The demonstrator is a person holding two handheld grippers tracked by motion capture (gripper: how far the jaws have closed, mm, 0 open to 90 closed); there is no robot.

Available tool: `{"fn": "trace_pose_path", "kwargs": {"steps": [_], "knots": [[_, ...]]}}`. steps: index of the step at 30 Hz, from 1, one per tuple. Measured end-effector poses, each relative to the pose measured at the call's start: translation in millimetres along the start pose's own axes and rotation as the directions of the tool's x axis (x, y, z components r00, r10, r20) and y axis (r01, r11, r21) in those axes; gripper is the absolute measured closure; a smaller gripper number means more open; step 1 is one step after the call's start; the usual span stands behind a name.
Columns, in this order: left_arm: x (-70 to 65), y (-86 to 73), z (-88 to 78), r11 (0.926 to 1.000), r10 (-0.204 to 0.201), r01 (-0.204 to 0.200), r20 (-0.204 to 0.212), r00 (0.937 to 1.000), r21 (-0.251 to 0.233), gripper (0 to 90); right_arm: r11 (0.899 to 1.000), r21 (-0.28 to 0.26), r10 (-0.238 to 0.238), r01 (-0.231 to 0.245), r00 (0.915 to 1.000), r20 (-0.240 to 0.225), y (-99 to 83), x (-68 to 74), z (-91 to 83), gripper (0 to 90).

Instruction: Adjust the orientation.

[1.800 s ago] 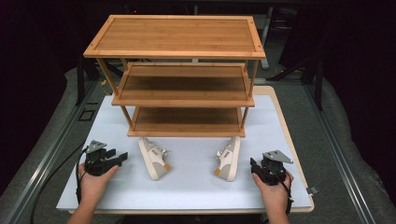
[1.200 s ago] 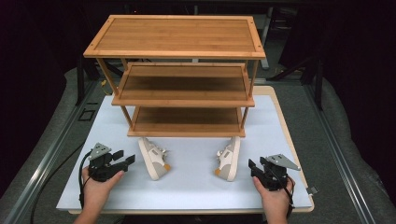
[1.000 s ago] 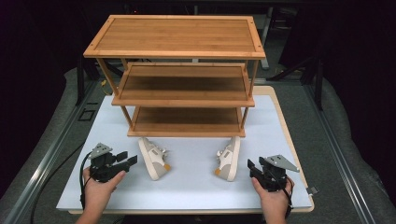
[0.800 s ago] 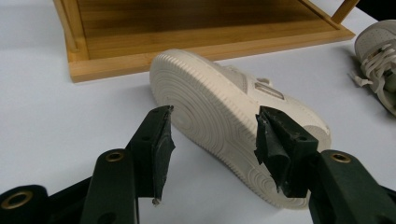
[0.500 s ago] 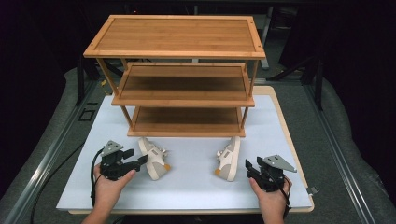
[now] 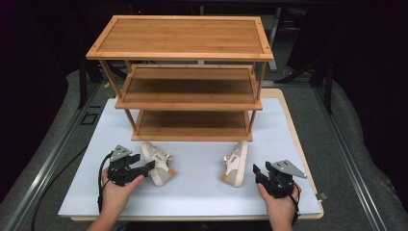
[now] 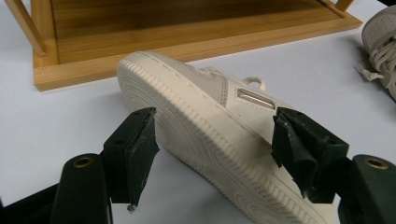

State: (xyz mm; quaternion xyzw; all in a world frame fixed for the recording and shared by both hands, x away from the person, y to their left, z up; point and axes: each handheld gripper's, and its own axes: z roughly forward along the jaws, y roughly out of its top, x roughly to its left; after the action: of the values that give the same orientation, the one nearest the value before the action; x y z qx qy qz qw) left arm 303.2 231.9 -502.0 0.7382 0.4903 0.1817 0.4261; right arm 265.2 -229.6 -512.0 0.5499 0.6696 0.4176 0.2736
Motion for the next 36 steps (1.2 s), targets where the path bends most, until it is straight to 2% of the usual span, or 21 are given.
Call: {"fn": "trace_pose_path", "kwargs": {"steps": [6,7,8,11,13,14,17,20,22,23,25,27,29,30,31,32,36], "knots": [[8.7,-6.6,-12.0,0.9996,-0.028,0.028,-0.004,0.9996,-0.002,31.7,1.0,-0.007,0.006,-0.006,1.0,0.006,0.2,-1.7,-2.0,49.9],[10.2,-8.0,-13.9,0.9994,-0.034,0.034,-0.002,0.9994,-0.001,32.4,1.0,-0.007,0.002,-0.001,0.9996,0.028,0.2,-1.0,-2.4,49.9],[11.7,-9.2,-15.7,0.9993,-0.038,0.038,-0.005,0.9993,0.002,32.8,1.0,-0.008,-0.001,0.001,0.9995,0.03,0.2,-0.7,-2.5,49.9],[13.9,-11.9,-19.2,0.9988,-0.048,0.048,-0.008,0.9988,0.006,35.2,1.0,-0.011,-0.002,0.002,0.9999,0.015,0.4,-1.2,-3.0,49.7],[14.7,-15.0,-22.9,0.9983,-0.058,0.058,-0.016,0.9982,0.007,39.3,1.0,-0.011,0.002,-0.002,0.9999,0.012,0.0,-1.3,-3.7,49.7],[14.7,-19.0,-27.4,0.9989,-0.046,0.047,-0.039,0.9982,0.01,40.8,1.0,-0.01,0.005,-0.005,0.9995,0.031,-0.4,-0.4,-4.8,49.7],[16.1,-23.8,-30.6,0.9989,-0.042,0.044,-0.058,0.9974,0.019,43.0,1.0,-0.015,0.003,-0.003,0.9999,0.013,-0.3,-1.0,-5.1,49.9],[24.4,-32.7,-33.7,0.996,-0.077,0.08,-0.068,0.9947,0.039,43.5,1.0,-0.005,0.005,-0.005,0.9998,0.019,-0.4,-0.7,-4.6,50.0],[27.9,-36.6,-35.5,0.9944,-0.086,0.091,-0.079,0.9932,0.054,45.8,1.0,-0.004,0.008,-0.007,0.9996,0.029,-0.9,-0.3,-3.9,50.1],[29.0,-39.1,-36.4,0.9939,-0.084,0.09,-0.087,0.9927,0.063,46.3,1.0,-0.006,0.009,-0.009,0.9999,0.011,-1.0,-0.7,-3.9,50.0],[30.2,-41.4,-37.1,0.9931,-0.086,0.093,-0.095,0.9918,0.072,47.1,1.0,-0.008,0.008,-0.008,0.9999,0.008,-1.0,-0.8,-4.1,50.1],[32.6,-43.4,-37.9,0.9911,-0.097,0.105,-0.094,0.9908,0.082,47.0,1.0,-0.011,0.01,-0.01,0.9996,0.025,-0.8,-0.4,-4.6,50.0],[33.3,-42.4,-39.5,0.991,-0.112,0.118,-0.084,0.9901,0.064,47.0,1.0,-0.01,0.013,-0.013,0.9996,0.025,-1.1,-1.2,-4.3,50.0],[32.8,-40.5,-42.9,0.9919,-0.119,0.122,-0.076,0.99,0.036,47.0,1.0,-0.007,0.014,-0.014,0.9993,0.034,-1.2,-1.3,-4.2,50.0],[32.8,-40.5,-42.9,0.9919,-0.119,0.122,-0.076,0.99,0.036,46.8,1.0,-0.007,0.014,-0.014,0.9993,0.034,-1.2,-1.3,-4.2,50.0],[31.7,-38.6,-45.8,0.992,-0.126,0.126,-0.061,0.9901,0.005,46.7,1.0,-0.007,0.018,-0.018,0.9997,0.017,-1.3,-1.8,-3.7,50.0],[27.6,-36.0,-47.3,0.9926,-0.121,0.119,-0.054,0.9913,-0.024,46.5,1.0,-0.009,0.019,-0.019,0.9994,0.027,-1.2,-1.3,-3.8,49.9]]}}
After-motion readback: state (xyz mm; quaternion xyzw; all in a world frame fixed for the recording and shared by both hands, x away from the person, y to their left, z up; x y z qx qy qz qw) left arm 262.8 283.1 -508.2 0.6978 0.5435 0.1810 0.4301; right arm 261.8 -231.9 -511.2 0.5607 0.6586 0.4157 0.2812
